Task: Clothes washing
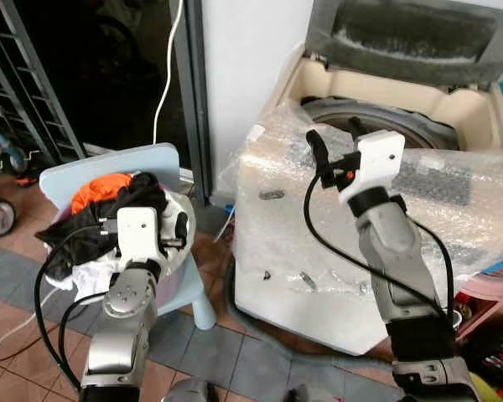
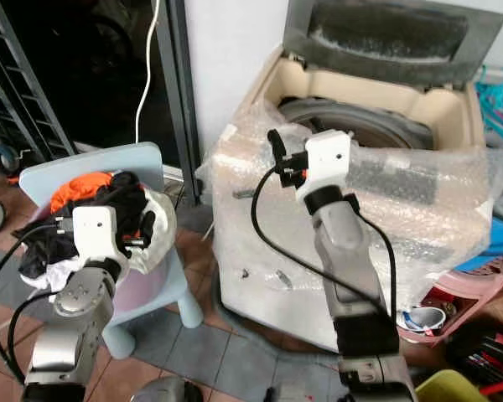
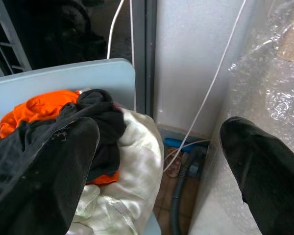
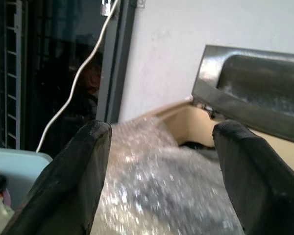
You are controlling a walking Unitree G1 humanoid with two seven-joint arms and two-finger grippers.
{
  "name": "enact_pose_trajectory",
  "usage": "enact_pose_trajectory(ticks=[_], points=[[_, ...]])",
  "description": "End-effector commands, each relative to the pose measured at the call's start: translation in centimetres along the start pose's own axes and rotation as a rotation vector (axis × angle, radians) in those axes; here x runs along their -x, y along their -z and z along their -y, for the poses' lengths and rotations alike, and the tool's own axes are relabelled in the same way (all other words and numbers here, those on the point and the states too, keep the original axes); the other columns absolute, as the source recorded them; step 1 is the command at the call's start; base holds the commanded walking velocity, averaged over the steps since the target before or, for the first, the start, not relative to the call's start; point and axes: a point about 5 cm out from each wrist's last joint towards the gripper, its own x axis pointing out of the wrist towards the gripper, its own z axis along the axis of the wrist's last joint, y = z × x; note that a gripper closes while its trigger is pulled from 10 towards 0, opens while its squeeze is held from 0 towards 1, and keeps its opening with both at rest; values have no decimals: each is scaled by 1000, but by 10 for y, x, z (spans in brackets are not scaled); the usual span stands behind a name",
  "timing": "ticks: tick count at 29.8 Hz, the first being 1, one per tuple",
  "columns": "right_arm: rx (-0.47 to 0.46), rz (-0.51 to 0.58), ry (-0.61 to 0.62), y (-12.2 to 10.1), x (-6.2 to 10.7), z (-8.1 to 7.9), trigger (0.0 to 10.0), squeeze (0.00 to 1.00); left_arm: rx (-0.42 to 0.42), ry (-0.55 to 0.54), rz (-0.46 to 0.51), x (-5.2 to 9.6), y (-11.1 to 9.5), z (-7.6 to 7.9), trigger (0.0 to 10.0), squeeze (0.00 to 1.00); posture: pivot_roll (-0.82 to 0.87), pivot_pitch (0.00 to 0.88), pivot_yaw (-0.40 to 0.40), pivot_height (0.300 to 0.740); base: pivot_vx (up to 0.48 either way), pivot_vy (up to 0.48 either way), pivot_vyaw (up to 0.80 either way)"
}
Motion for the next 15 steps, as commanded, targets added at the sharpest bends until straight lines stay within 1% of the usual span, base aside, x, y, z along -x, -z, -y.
enact_pose_trajectory(ticks=[1, 2, 3, 4, 5, 6, 7, 9, 12, 15], points=[[-8, -79, 23, 12, 9, 3, 10000, 1000, -12, 3, 16, 2, -2, 3, 10000, 0, -46, 0, -10, 740, 0, 480, 0], [-75, -142, 70, 22, 14, 4, 10000, 1000, -14, 0, 14, 2, -1, 3, 10000, 0, -47, 0, -8, 740, 0, 480, 0], [-117, -177, 101, 27, 17, 5, 10000, 1000, -14, 0, 14, 3, -1, 3, 10000, 0, -47, 0, -8, 740, 0, 480, 0], [-117, -177, 101, 27, 17, 5, 10000, 1000, -14, 0, 14, 3, -1, 3, 10000, 0, -47, 0, -8, 740, 0, 480, 0], [-159, -234, 140, 36, 23, 6, 10000, 1000, -24, -8, 2, 3, 0, 3, 10000, 0, -47, 0, -8, 740, 0, 480, 0], [-160, -247, 132, 38, 25, 5, 10000, 710, -26, -9, 6, 3, 0, 3, 10000, 0, -47, 0, -4, 740, 0, 480, 0], [-180, -262, 126, 40, 28, 3, 10000, 0, -34, -4, 34, 2, -3, 3, 10000, 0, -48, 0, -1, 740, 0, 0, 0], [-212, -273, 133, 41, 30, 2, 10000, 0, -35, 5, 58, 2, -6, 3, 10000, 0, -48, 0, -1, 740, 0, 0, 213], [-180, -278, 120, 40, 30, 0, 10000, 0, -24, 0, 59, 2, -7, 1, 10000, 0, -51, 0, 0, 740, 0, 0, 800], [-205, -288, 113, 39, 31, -2, 10000, 0, -22, 4, 78, 3, -8, 1, 10000, 0, -46, 0, -6, 740, 0, 0, 800]])
